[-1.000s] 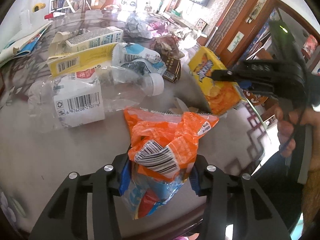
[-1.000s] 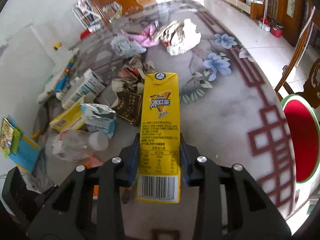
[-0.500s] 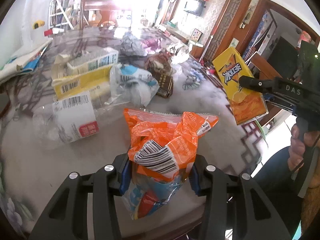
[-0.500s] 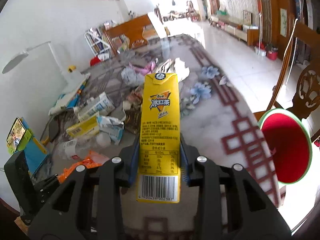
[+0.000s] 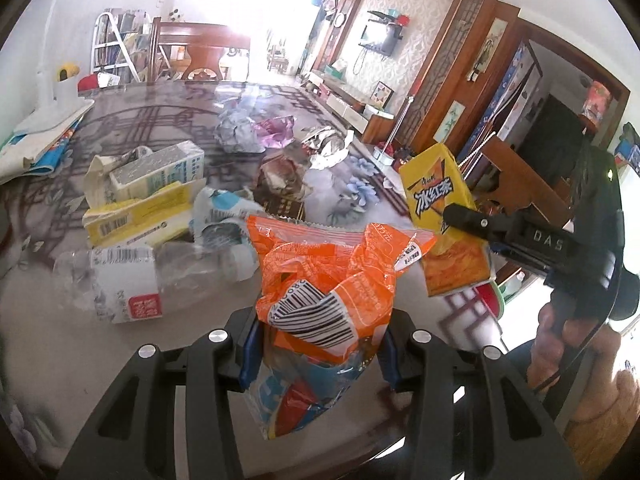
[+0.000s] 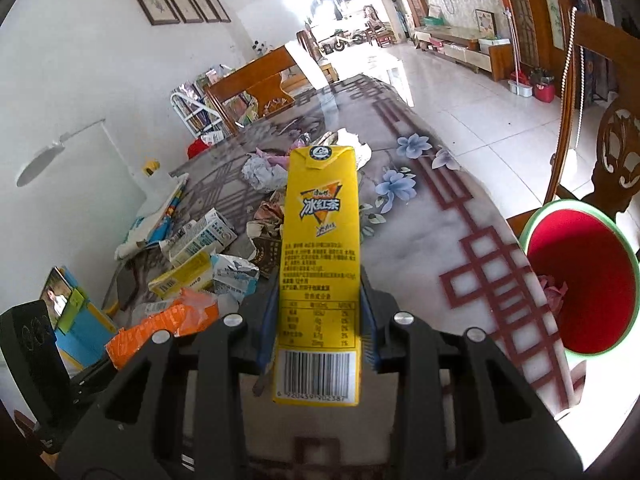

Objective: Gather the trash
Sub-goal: 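Lift the orange bag with the left gripper while the right lifts the yellow carton, then drop the orange bag and yellow carton into the red bucket, opening both grippers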

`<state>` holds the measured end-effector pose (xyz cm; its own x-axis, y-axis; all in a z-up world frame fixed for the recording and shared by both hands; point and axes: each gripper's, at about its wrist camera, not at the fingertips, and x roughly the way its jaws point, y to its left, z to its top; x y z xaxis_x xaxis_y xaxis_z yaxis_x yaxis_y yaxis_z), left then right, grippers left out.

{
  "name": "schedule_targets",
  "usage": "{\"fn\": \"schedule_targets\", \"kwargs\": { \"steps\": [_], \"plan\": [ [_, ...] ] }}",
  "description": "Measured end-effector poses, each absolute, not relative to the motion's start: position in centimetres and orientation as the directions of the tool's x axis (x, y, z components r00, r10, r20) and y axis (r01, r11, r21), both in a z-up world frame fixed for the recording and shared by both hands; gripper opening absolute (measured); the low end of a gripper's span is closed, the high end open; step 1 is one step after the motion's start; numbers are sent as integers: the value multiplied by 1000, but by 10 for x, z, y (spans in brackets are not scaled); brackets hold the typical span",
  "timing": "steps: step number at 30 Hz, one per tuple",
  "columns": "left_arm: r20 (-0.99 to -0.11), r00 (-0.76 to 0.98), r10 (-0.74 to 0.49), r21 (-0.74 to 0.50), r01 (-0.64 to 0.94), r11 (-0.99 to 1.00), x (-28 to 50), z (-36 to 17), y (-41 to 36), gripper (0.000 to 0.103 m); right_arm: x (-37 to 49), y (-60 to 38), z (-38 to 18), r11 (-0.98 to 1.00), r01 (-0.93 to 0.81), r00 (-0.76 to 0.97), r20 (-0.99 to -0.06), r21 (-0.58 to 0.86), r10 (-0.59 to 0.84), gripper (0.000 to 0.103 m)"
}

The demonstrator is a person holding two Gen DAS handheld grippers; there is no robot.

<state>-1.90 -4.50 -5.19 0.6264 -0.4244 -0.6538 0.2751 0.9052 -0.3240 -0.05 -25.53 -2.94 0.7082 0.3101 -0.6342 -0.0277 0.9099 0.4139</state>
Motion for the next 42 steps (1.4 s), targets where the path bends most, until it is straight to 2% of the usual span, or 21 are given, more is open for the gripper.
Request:
{"fn": "schedule_targets", "kwargs": {
  "steps": [7, 13, 21, 27, 32, 35, 40, 42],
  "plan": [
    [-650, 623, -435, -400, 206, 893, -7, -50, -44, 44, -5, -262, -26, 898, -35, 728, -605, 438, 323, 34],
    [-650, 630, -425, -411, 178, 894, 0, -48, -50, 44, -8, -271, -25, 884, -28, 740, -585, 466, 332, 34],
    [-630, 636, -446, -422, 202, 884, 12, -33, -72, 44, -16, -284, -20, 859, -8, 774, -541, 513, 330, 34],
    [-623, 618, -480, -417, 256, 872, 26, -25, -104, 44, -23, -312, -10, 797, 13, 804, -480, 604, 351, 34],
    [-626, 578, -523, -407, 330, 852, 41, -21, -141, 44, -31, -352, 2, 815, 64, 840, -472, 575, 267, 34],
    [-621, 547, -561, -421, 371, 828, 51, -20, -166, 44, -35, -393, -5, 768, 135, 851, -470, 626, 233, 34],
    [-631, 470, -617, -461, 411, 786, 67, -32, -211, 44, -43, -441, -17, 799, 298, 840, -541, 523, 41, 34],
    [-643, 431, -633, -470, 430, 771, 73, -39, -232, 44, -44, -457, -30, 787, 341, 819, -573, 513, 19, 34]
  ]
}}
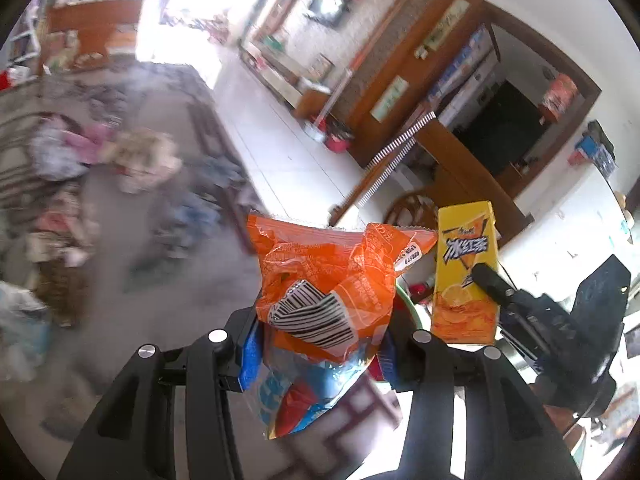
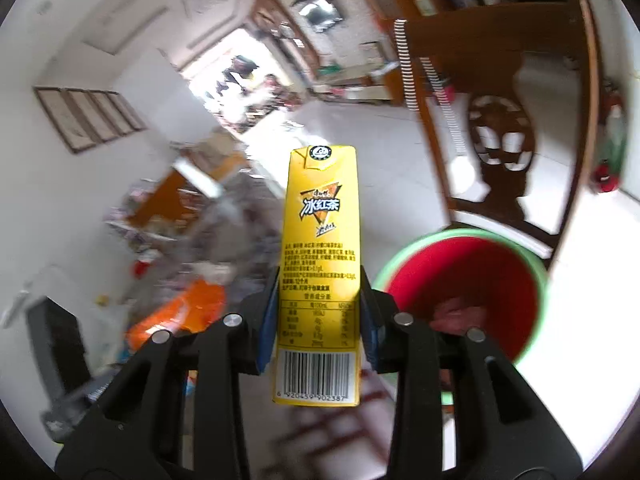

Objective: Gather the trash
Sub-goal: 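Drop the orange bag and yellow carton into the red bucket, opening both grippers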

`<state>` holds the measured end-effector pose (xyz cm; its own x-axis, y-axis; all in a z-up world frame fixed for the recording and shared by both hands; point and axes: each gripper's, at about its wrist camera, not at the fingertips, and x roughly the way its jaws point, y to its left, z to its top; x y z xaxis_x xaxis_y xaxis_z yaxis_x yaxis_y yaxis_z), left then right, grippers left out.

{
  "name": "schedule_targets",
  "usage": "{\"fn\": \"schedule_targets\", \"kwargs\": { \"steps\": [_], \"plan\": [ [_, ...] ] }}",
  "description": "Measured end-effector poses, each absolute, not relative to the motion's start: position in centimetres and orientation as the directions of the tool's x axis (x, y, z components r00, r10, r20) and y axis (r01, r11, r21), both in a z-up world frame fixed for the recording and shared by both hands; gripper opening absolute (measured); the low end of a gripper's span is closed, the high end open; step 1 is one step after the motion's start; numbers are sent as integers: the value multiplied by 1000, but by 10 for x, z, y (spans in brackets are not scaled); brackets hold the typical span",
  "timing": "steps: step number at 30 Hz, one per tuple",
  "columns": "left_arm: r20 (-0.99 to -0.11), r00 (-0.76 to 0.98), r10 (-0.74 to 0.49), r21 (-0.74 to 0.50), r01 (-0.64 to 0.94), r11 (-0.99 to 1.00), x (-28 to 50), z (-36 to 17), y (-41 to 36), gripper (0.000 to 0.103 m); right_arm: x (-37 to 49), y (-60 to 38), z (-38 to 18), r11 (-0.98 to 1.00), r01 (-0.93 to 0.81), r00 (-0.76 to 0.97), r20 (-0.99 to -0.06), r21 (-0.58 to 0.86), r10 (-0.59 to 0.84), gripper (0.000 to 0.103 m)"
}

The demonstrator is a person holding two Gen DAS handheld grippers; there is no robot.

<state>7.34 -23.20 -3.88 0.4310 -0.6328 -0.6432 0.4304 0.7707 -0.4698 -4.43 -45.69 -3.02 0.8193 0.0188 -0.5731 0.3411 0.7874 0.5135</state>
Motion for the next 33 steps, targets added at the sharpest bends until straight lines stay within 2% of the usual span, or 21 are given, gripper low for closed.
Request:
{"fn": "schedule_targets", "kwargs": {
  "steps": [4, 9, 11, 12, 13, 18, 24, 29, 33],
  "plan": [
    [-686, 366, -629, -438, 483, 758, 83, -56, -279, 44, -47, -477, -56, 767, 404, 779, -627, 498, -3, 34],
    [-698, 303, -649, -439, 534, 722, 89, -64, -319, 45, -49, -491, -65, 760, 433, 765, -643, 484, -27, 35],
    [-707, 284, -648, -427, 559, 711, 88, -65, -330, 51, -52, -495, -68, 759, 448, 757, -652, 473, -41, 46],
    [-716, 283, -638, -415, 563, 715, 87, -65, -334, 60, -53, -496, -68, 753, 460, 755, -654, 470, -53, 61],
    [-716, 286, -637, -411, 564, 716, 88, -64, -336, 63, -55, -496, -69, 750, 465, 756, -652, 470, -60, 63],
    [-698, 299, -651, -414, 573, 708, 82, -61, -328, 64, -60, -497, -69, 743, 467, 757, -651, 479, -56, 63],
    [-685, 353, -637, -377, 577, 725, 67, -51, -303, 64, -61, -478, -46, 752, 425, 781, -624, 504, -23, 63],
    [-655, 419, -629, -365, 553, 749, 50, -38, -263, 64, -52, -435, -9, 790, 298, 830, -554, 535, 62, 63],
    [-644, 491, -587, -344, 500, 795, 37, -28, -216, 64, -38, -378, 12, 822, 145, 842, -505, 550, 189, 68]
  ]
}}
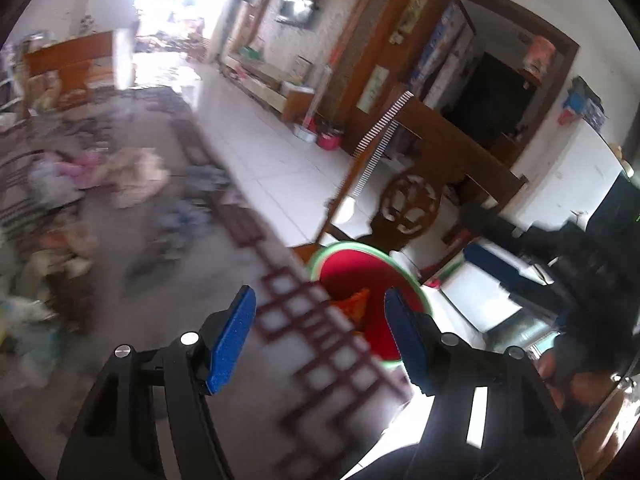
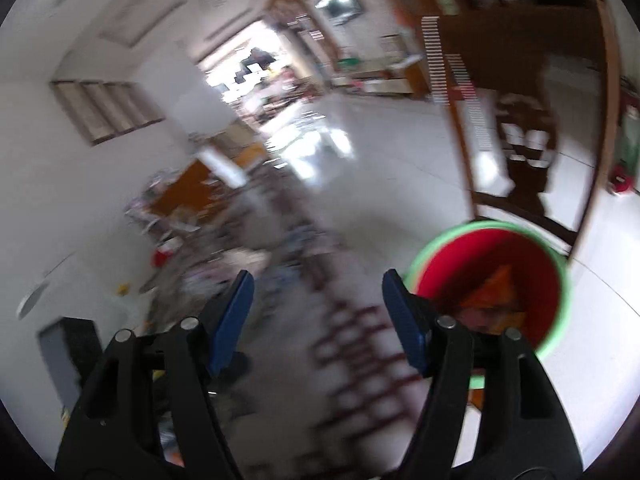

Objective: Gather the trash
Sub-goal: 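Drop the orange bag and yellow carton into the red bucket, opening both grippers, then grasp the clear plastic water bottle with the left gripper and lift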

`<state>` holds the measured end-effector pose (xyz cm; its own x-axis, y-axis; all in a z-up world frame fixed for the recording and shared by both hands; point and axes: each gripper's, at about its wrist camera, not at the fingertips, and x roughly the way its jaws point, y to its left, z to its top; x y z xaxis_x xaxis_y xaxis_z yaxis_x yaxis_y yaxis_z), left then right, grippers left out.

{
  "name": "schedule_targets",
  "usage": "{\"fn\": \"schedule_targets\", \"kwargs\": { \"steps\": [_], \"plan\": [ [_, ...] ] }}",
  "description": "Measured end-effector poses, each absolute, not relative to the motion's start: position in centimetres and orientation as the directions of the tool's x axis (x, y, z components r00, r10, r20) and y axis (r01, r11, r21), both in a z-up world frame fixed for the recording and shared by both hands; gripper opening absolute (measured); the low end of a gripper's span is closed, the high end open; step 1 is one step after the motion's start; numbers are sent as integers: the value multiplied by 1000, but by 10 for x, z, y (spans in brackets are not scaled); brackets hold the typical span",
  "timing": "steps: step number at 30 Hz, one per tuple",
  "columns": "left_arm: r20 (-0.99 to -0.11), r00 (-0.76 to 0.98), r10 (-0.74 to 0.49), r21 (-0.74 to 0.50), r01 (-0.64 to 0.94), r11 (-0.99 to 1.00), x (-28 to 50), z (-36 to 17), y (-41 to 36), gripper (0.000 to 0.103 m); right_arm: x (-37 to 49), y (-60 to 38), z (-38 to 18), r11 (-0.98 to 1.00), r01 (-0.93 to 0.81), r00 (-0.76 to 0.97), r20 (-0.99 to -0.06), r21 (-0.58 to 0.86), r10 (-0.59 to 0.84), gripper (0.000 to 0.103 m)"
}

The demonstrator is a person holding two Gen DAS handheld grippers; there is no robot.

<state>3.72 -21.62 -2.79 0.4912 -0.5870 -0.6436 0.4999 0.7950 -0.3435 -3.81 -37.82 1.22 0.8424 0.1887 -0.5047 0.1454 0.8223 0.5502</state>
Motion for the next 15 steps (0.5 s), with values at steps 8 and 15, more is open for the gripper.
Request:
{"fn": "schedule_targets", "kwargs": {
  "steps": [8, 15],
  "plan": [
    [-709, 563, -424, -188, 428, 884, 27, -27, -108, 67, -5, -281, -20, 865, -12, 723, -593, 502, 355, 73],
    [-829, 551, -95, 288, 567, 772, 38, -44, -57, 74, 6, -249, -29, 893, -103, 678, -626, 438, 385, 74]
  ]
}}
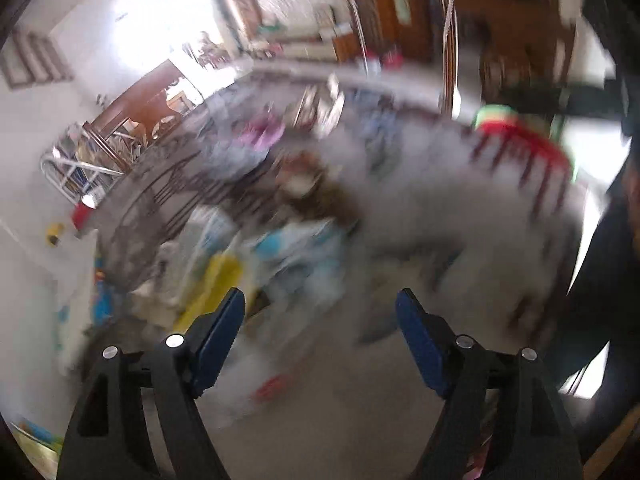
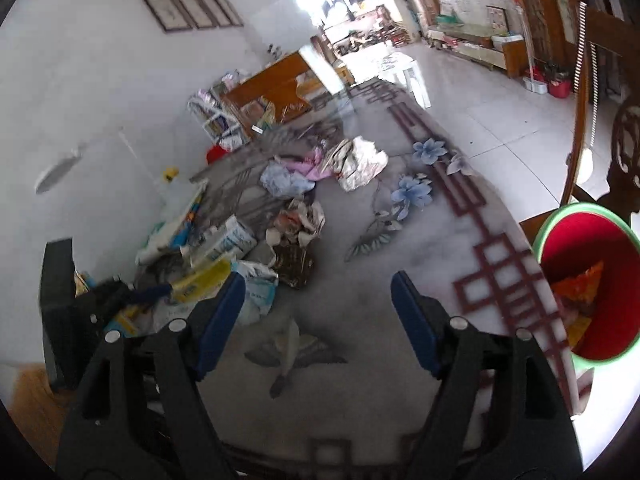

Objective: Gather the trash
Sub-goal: 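Grasp the clear plastic water bottle with the left gripper and lift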

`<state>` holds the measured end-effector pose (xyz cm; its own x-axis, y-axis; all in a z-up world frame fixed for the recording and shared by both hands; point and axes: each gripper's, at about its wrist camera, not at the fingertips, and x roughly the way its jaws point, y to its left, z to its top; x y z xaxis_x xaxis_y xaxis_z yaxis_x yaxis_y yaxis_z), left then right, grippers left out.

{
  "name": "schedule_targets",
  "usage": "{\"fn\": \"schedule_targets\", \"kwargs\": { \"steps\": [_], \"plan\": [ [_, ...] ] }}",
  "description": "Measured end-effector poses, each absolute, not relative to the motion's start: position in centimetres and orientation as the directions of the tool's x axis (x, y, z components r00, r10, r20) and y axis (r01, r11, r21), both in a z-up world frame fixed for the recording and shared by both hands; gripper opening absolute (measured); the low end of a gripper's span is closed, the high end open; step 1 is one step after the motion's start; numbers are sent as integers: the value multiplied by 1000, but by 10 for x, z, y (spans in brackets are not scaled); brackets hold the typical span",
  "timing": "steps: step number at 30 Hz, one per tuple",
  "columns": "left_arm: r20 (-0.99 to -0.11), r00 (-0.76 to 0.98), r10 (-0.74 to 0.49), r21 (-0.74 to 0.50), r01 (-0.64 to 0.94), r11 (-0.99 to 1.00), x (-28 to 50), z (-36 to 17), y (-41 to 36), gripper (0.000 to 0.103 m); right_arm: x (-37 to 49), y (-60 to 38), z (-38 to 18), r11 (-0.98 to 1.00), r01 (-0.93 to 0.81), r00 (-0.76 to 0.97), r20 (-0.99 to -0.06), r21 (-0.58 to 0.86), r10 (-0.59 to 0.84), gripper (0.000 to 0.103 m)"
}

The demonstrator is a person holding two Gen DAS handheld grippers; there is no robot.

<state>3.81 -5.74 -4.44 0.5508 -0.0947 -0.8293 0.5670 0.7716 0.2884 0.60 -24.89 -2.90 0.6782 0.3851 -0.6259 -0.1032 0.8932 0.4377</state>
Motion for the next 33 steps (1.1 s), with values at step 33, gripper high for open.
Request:
{"fn": "schedule_targets", "kwargs": {
  "steps": [33],
  "plan": [
    [-972, 175, -156, -49, 501, 864, 62, -107, -13, 58, 19, -245, -55, 842, -71, 565, -674, 535, 476, 81]
  ]
}}
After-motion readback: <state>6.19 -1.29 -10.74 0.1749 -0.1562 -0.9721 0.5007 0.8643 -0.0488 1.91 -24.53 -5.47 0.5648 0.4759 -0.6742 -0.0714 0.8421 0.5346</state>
